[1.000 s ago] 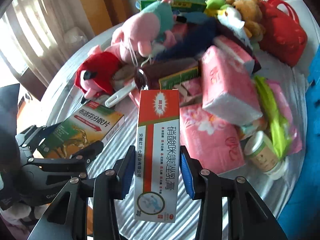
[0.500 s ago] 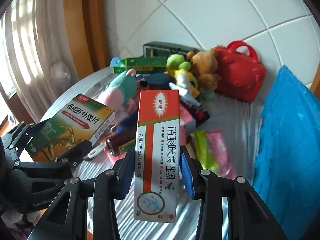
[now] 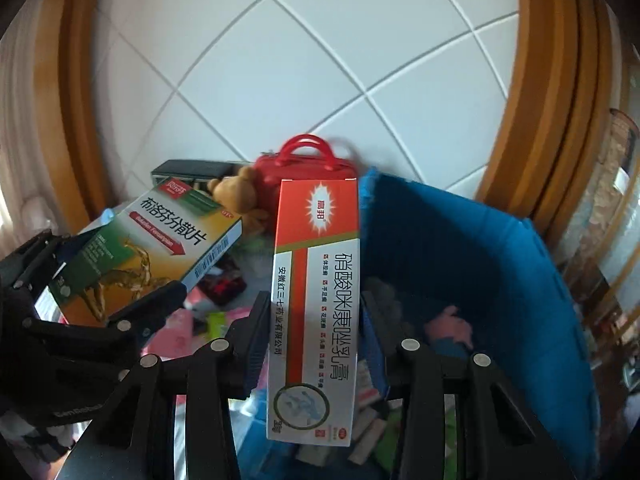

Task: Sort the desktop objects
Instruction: 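Carry both boxes over the crate and open both grippers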

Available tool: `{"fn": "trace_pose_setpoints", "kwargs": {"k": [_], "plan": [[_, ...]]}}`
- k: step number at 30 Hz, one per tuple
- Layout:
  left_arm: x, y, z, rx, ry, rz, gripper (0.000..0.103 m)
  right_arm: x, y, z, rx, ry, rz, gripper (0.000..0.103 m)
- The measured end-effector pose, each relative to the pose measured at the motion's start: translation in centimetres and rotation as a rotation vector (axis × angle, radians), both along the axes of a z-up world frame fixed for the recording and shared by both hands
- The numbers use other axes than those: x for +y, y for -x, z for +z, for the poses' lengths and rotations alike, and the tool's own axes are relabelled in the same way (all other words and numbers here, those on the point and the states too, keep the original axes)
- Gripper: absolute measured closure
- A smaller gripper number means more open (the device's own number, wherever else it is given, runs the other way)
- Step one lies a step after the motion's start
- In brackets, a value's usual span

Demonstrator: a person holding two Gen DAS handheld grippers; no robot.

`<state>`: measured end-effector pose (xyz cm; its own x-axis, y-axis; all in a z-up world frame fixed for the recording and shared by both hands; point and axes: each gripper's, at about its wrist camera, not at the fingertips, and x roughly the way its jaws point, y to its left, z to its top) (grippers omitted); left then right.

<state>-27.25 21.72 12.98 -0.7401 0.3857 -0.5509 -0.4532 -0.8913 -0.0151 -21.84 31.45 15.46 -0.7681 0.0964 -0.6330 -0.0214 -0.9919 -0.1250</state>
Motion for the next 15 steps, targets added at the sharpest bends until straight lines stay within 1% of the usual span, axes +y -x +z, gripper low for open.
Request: {"fn": "trace_pose_setpoints", "kwargs": {"k": [2, 5, 7, 9, 13, 15], "plan": [[4.0, 0.9, 0.4, -0.04, 0.017, -0.053, 0.015, 3.7, 0.3, 0.0, -0.032, -0.027, -0.055, 0.061], [10.6, 2.9, -0.5, -0.147, 0.07, -0.117, 0.015, 9.4, 1.5, -0.8, -0.11, -0.018, -0.123, 0.061], [14.2, 3.8, -2.1, -0.219, 0.113, -0.145, 0.015, 12.9, 2.3, -2.1, -0.173, -0.004, -0.162, 0.061], [17.1, 5.0, -4.3, -0.303, 0.163, -0.16, 0.015, 16.0, 3.2, -4.1, -0.245, 0.02, -0.189, 0.061], [21.0, 6.3, -8.8, -0.452, 0.263, -0.157, 0.015, 19.5, 4.4, -8.3, -0.397, 0.053, -0.198, 0.061], [22.3, 6.7, -10.8, -0.508, 0.317, -0.156, 0.014, 20.5, 5.0, -10.4, -0.467, 0.059, -0.191, 0.061]]}}
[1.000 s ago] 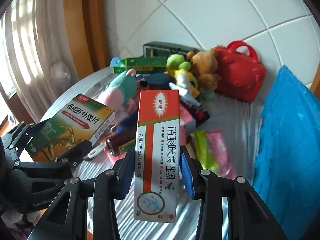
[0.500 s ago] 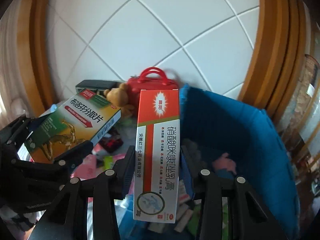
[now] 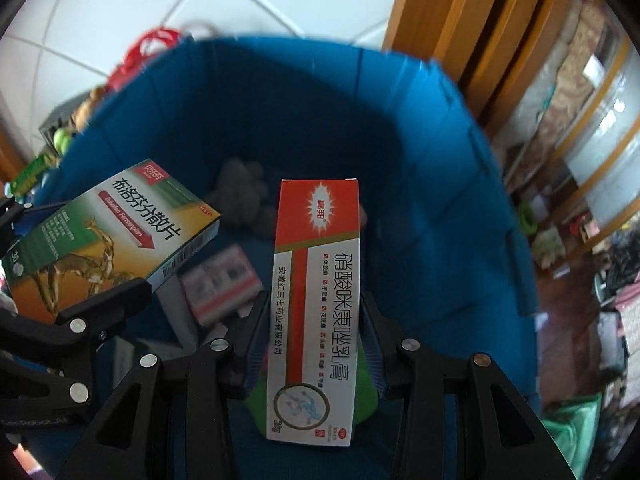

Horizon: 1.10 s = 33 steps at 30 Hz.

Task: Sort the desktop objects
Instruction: 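Carry both boxes over the crate and open both grippers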

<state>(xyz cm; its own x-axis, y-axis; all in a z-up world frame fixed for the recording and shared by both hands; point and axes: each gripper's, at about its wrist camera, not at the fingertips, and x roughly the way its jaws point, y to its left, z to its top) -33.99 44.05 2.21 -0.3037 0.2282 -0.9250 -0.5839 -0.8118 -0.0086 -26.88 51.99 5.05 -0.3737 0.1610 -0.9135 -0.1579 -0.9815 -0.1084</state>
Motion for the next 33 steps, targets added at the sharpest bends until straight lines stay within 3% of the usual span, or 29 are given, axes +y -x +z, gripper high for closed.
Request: {"fn": "trace_pose_setpoints", "kwargs": {"k": [5, 8, 11, 16, 18, 20, 24, 30, 33], "plan": [[1.8, 0.4, -2.9, -0.103, 0.079, -0.019, 0.013, 1.9, 1.2, -4.1, -0.116, 0.074, 0.008, 0.061], [2.1, 0.5, -3.3, -0.084, 0.103, -0.016, 0.012, 2.3, 1.6, -5.2, -0.139, 0.086, 0.011, 0.061], [1.9, 0.8, -3.5, -0.089, 0.104, -0.008, 0.002, 1.8, 1.8, -6.1, -0.164, 0.097, 0.007, 0.061], [1.4, 1.3, -3.3, -0.084, 0.104, 0.005, 0.002, 2.7, 2.1, -6.4, -0.172, 0.067, 0.01, 0.06], [1.2, 1.2, -2.8, -0.076, 0.106, 0.006, 0.002, 2.7, 2.3, -6.3, -0.166, 0.053, 0.009, 0.05], [0.9, 1.0, -2.0, -0.049, 0.098, 0.014, 0.002, 2.6, 2.1, -5.7, -0.156, 0.033, 0.007, 0.031], [-0.3, -0.3, 0.6, 0.0, 0.052, 0.014, 0.002, 2.5, 1.1, -4.1, -0.13, 0.015, 0.012, 0.025], [-2.5, -4.1, 4.1, 0.107, -0.035, -0.009, 0.002, 1.9, -2.4, -0.4, -0.03, 0.014, 0.017, 0.001], [-3.7, -6.6, 5.7, 0.176, -0.089, -0.004, 0.002, 1.1, -4.5, 1.1, 0.023, -0.002, 0.024, 0.0]]}}
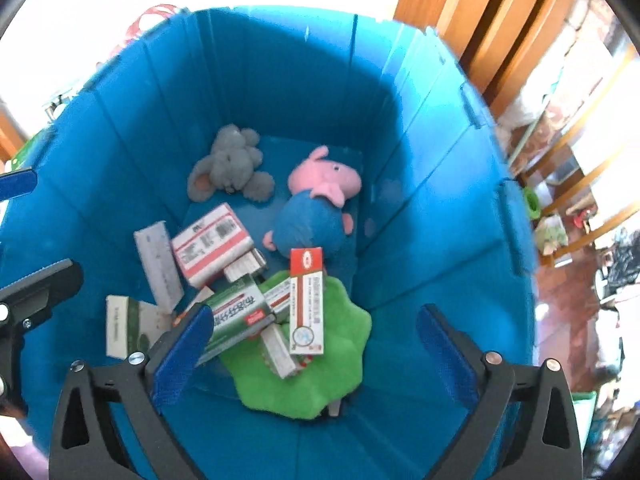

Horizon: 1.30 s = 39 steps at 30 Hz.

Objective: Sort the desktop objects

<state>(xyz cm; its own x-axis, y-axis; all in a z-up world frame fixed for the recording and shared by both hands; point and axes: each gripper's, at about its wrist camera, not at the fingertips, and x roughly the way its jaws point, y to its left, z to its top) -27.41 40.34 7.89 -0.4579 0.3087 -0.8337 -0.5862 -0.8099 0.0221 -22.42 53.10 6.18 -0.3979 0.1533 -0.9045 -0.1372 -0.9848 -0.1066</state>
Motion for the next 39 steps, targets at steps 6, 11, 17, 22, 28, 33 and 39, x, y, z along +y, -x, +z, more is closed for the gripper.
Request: {"fn": "trace_pose_setpoints", "kwargs": {"k": [6, 11, 17, 22, 28, 33, 39], "plan": [[-2.7, -4.3, 1.9, 0.15, -0.17, 0.042, 0.002, -1.4, -3.5, 1.7, 0.059, -0.018, -0.01, 0.0], [-4.4, -7.2, 2.4, 0.319, -0.251, 0.132, 0.002, -2.4, -6.3, 3.0, 0.145, -0.017, -0.033, 0.0], [-4.5, -7.5, 2.0, 0.329, -0.264, 0.142, 0.002, -3.7, -8.4, 3.9, 0.231, -0.048, -0.041, 0.0], [-4.7, -7.8, 1.8, 0.32, -0.275, 0.121, 0.002, -4.4, -9.7, 4.0, 0.272, -0.08, -0.046, 0.0], [-4.1, -8.5, 1.5, 0.327, -0.246, 0.105, 0.002, -4.3, -10.6, 3.7, 0.285, -0.058, -0.065, 0.0], [-4.2, -9.0, 1.6, 0.335, -0.248, 0.102, 0.002, -4.5, -11.1, 3.9, 0.313, -0.058, -0.073, 0.0], [-4.6, -9.3, 1.7, 0.34, -0.254, 0.109, 0.002, -4.9, -11.7, 4.2, 0.363, -0.066, -0.076, 0.0]]}}
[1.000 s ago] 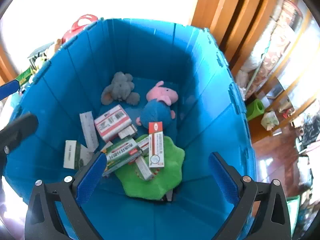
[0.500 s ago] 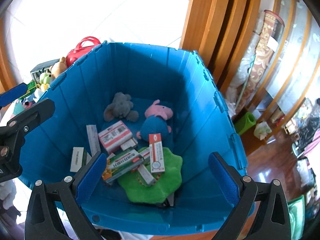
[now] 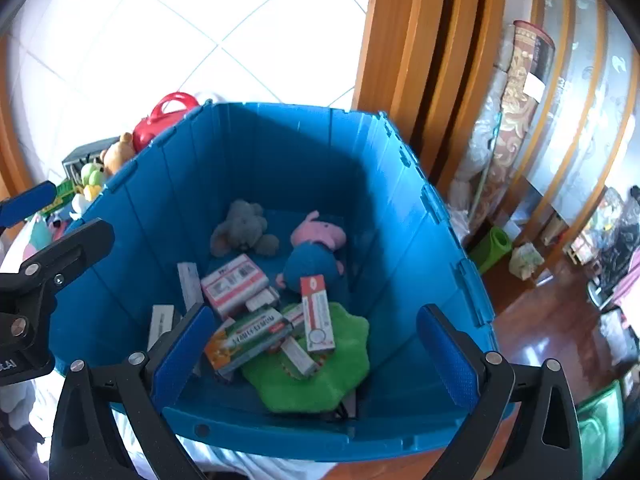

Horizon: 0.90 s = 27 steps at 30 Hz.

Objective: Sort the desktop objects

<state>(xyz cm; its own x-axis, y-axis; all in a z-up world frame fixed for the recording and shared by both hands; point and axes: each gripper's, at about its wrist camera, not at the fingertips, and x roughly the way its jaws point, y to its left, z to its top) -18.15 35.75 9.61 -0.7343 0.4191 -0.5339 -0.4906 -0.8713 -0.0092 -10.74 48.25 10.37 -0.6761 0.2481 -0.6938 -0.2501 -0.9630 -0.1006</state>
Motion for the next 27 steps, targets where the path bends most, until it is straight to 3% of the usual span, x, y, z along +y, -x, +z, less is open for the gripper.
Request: {"fn": "trace_pose_setpoints", "kwargs": {"k": [7, 27], "plan": [[-0.1, 0.1, -0.4, -0.007, 0.01, 0.016, 0.002, 0.2, -0.2, -0.7, 0.051, 0.068, -0.011, 0.0], [0.0, 0.2, -0.9, -0.022, 0.022, 0.033, 0.002, 0.4, -0.4, -0.9, 0.048, 0.029, -0.035, 0.0]]}}
